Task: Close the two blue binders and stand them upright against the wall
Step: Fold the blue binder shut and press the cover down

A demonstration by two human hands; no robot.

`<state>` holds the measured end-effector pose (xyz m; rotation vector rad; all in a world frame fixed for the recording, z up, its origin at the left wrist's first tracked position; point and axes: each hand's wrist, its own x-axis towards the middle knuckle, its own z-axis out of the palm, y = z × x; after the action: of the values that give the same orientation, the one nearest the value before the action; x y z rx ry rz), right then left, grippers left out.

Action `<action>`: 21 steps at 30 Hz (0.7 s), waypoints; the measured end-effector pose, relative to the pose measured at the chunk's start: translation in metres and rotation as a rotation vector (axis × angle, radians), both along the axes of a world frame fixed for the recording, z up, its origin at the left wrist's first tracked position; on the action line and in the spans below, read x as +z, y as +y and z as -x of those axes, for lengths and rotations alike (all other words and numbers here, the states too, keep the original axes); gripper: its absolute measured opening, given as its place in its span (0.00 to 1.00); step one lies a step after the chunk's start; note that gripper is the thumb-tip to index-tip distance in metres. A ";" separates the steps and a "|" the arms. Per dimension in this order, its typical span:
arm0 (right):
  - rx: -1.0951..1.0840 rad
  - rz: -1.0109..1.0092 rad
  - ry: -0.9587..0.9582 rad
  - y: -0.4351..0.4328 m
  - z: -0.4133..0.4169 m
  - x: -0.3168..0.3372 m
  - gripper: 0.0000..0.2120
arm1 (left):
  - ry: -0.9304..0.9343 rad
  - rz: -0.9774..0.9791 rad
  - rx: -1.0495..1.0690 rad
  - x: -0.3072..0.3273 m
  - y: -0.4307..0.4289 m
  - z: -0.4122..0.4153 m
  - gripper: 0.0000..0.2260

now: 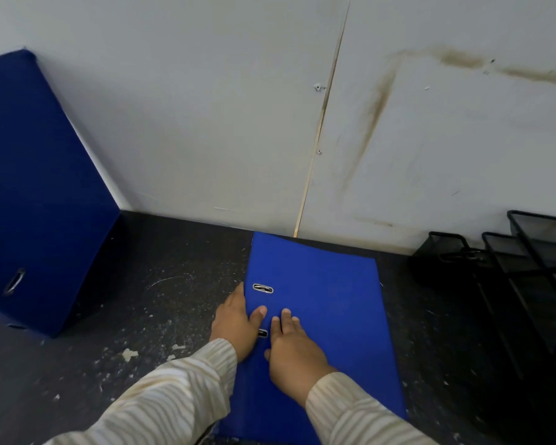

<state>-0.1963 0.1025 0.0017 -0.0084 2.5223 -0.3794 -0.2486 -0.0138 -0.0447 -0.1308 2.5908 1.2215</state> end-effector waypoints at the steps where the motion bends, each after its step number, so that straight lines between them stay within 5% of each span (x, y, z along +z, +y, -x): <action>1: 0.002 0.004 0.000 0.001 0.000 0.000 0.29 | 0.002 -0.029 -0.013 0.000 -0.002 -0.001 0.27; 8: 0.042 0.022 0.011 0.010 -0.001 0.002 0.31 | -0.187 -0.405 -0.151 0.008 -0.022 -0.007 0.28; 12: 0.077 0.011 0.024 0.016 -0.001 0.004 0.32 | -0.293 -0.414 -0.251 0.018 -0.025 -0.001 0.32; 21: 0.097 -0.028 0.042 0.012 -0.001 0.002 0.32 | -0.241 0.202 -0.170 0.015 -0.006 0.008 0.43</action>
<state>-0.1952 0.1145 0.0032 -0.1289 2.5567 -0.3076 -0.2569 -0.0194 -0.0302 -0.0895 2.4508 0.8301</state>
